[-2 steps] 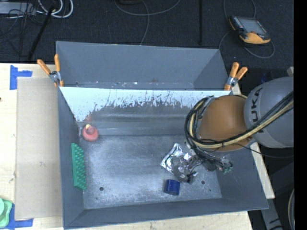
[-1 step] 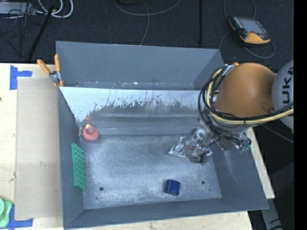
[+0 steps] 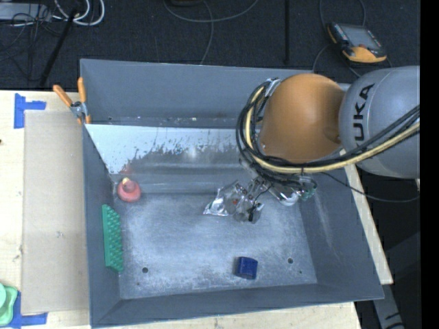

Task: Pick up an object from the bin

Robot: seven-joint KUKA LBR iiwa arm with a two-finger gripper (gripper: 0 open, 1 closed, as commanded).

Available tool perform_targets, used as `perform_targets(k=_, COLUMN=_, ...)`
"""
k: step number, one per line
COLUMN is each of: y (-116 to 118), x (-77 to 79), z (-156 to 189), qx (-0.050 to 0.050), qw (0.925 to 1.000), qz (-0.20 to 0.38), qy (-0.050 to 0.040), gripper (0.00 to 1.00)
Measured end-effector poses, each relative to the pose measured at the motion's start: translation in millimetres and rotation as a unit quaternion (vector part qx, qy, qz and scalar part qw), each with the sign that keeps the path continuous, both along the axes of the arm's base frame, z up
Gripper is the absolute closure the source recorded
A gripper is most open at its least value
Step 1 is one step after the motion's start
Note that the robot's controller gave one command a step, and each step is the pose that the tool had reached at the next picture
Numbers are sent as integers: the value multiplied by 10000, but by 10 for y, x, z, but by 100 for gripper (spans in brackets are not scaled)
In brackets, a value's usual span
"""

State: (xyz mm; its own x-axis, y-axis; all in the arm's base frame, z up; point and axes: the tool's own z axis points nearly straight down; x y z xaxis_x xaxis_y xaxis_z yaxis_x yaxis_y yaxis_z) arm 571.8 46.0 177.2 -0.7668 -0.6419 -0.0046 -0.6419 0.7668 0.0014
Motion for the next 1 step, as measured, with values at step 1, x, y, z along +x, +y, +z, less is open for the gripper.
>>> perform_targets(k=1, y=-172, x=43, z=804, qx=-17, qw=9999, qz=-92, qy=-35, gripper=100)
